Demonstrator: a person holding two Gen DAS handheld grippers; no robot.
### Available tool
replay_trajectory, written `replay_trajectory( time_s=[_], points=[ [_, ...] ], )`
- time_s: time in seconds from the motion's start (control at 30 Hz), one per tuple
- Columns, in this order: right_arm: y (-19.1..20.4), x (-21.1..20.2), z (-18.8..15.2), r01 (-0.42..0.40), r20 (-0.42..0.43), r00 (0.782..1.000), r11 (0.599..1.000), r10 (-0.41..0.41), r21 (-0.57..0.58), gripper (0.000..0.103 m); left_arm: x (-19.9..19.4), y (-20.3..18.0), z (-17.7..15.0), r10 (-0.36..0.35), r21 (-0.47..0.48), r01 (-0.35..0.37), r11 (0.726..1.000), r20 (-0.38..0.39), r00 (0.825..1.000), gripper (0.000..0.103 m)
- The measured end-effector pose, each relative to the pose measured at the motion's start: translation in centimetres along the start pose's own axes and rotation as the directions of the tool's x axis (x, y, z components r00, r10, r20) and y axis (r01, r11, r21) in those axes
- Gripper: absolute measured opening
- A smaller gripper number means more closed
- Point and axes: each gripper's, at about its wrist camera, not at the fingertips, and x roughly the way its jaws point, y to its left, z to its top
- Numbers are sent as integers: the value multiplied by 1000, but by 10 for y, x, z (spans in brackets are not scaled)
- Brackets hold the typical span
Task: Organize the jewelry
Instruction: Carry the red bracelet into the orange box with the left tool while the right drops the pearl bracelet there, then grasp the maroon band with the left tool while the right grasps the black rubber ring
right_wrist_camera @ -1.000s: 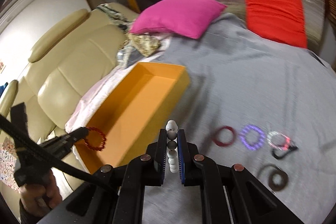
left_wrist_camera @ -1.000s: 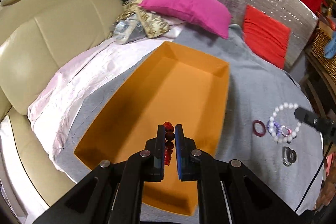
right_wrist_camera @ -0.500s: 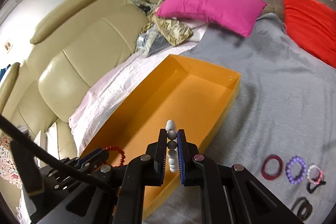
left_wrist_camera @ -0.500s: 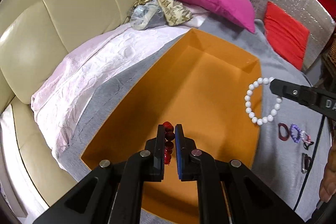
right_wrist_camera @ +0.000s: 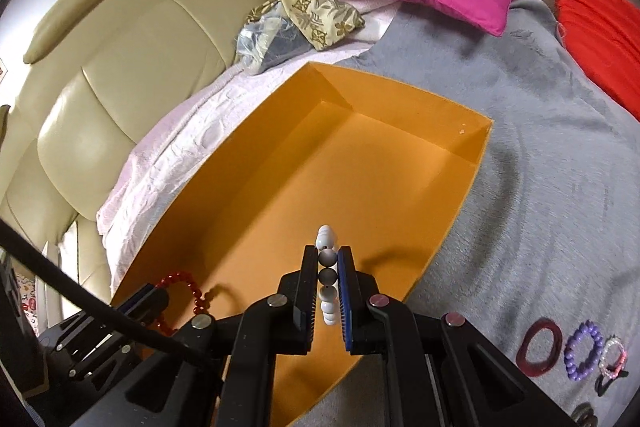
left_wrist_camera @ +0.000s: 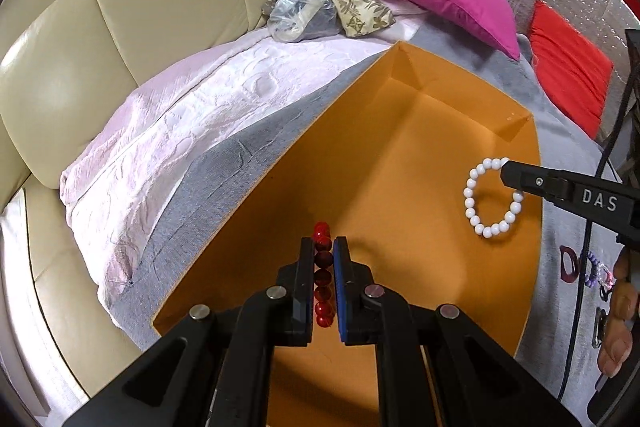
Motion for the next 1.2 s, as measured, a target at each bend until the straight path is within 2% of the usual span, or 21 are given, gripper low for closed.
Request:
replay_trajectory(
  time_s=[0.2, 0.27, 0.3, 0.33, 0.37, 0.43, 0.67, 0.77, 0.83, 0.97, 1.1, 1.2],
  points=[
    [-3, 15, 7, 5, -18, 1000, 1000, -5, 16, 12, 10, 6, 3, 12, -30, -12, 999, -11, 1000, 10],
    [-7, 15, 8, 16, -8, 1000, 1000, -15, 26, 30, 11, 9, 3, 23, -39, -23, 999, -15, 1000, 12],
    [-9, 13, 9, 15, 2, 1000, 999, -15, 31, 48, 11, 10, 3, 25, -41, -26, 999, -15, 1000, 14],
    [-10, 12, 9, 11, 9, 1000, 999, -12, 34, 53, 10, 11, 2, 24, -41, -24, 999, -15, 1000, 21],
    [-11, 10, 9, 6, 15, 1000, 999, -7, 35, 53, 10, 11, 3, 28, -41, -28, 999, -15, 1000, 35],
    [-16, 3, 9, 8, 33, 999, 999, -9, 47, 53, 7, 11, 2, 35, -45, -35, 998, -5, 999, 50],
    [-39, -48, -8, -10, 132, 991, 995, -3, 97, 53, -15, 6, 1, 45, -29, -44, 999, 42, 998, 55],
    [-61, -77, -30, -6, 171, 985, 992, -16, 125, 56, -27, -1, -4, 32, -19, -31, 999, 63, 997, 61],
    [-79, -97, -51, 27, 195, 979, 990, -54, 141, 61, -35, -8, -7, 29, -9, -28, 1000, 78, 997, 62],
    [-119, -127, -95, 58, 203, 974, 978, -100, 203, 61, -52, -26, -17, -1, 8, 1, 1000, 97, 995, 63],
    [-168, -156, -147, 103, 197, 966, 950, -166, 295, 61, -67, -54, -26, -31, 59, 25, 998, 109, 994, 64],
    [-207, -174, -190, 131, 179, 960, 913, -213, 387, 61, -75, -77, -34, -68, 94, 58, 994, 112, 991, 66]
  ],
)
